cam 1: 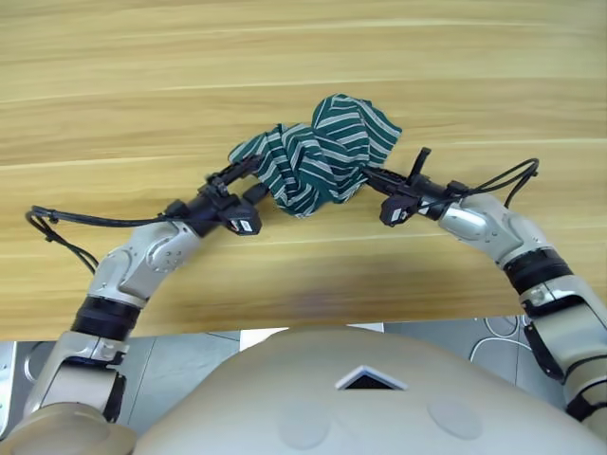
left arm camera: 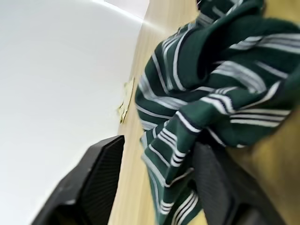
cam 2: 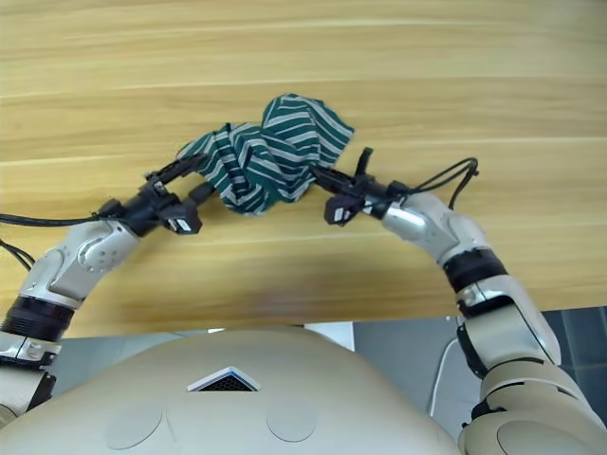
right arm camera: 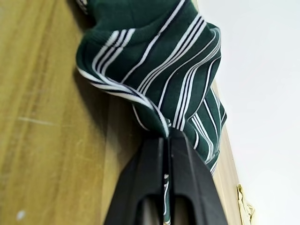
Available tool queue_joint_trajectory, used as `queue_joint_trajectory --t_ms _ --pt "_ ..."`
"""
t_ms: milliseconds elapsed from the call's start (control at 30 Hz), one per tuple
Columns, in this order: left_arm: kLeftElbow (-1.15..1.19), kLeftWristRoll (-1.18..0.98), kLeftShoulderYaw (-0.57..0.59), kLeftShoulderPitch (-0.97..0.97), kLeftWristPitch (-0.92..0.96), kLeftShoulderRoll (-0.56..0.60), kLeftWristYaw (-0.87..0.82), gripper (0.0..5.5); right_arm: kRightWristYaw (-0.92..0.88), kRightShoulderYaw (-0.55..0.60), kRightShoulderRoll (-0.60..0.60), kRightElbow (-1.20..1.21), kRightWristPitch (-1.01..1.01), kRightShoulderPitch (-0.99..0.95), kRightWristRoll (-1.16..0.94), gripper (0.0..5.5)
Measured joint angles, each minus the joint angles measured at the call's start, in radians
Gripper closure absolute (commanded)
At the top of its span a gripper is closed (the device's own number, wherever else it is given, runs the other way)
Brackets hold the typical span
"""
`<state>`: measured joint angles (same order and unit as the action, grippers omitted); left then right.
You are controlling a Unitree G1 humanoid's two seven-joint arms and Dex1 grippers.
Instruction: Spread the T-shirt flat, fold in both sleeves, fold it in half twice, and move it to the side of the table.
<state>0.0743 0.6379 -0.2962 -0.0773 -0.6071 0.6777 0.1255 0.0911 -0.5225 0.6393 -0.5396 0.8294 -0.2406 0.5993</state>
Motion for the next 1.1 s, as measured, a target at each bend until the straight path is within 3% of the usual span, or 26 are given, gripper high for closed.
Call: queue_joint_trajectory --t_ms 167,400,600,733,867,1000,1100 --pt "0.034 0.000 -0.015 0.001 -0.001 -0.002 0.030 4.55 -0.001 0.000 0.000 -0.002 0.002 -0.001 0.000 5.50" --pt "0.058 -0.012 -0.027 0.023 -0.012 -0.002 0.035 5.48 -0.001 0.000 0.000 -0.002 0.003 -0.001 0.000 5.50" --pt "0.057 -0.019 -0.015 0.019 -0.031 -0.012 0.014 5.48 -0.001 0.000 -0.001 -0.002 0.003 -0.001 0.000 5.50" --pt "0.012 -0.163 0.037 -0.017 -0.069 -0.015 0.017 5.48 -0.001 0.007 0.000 -0.001 0.002 0.012 -0.023 5.50" --pt "-0.040 -0.452 0.043 -0.139 -0.146 0.032 0.128 5.48 0.072 0.077 0.057 0.101 0.052 0.197 -0.265 5.50" --pt "-0.132 -0.744 0.104 -0.259 -0.206 0.093 0.234 5.48 0.136 0.210 0.217 0.337 0.165 0.441 -0.670 5.50" --pt "-0.235 -0.956 0.129 -0.349 -0.280 0.144 0.320 5.48 0.182 0.244 0.297 0.511 0.283 0.560 -0.939 5.50"
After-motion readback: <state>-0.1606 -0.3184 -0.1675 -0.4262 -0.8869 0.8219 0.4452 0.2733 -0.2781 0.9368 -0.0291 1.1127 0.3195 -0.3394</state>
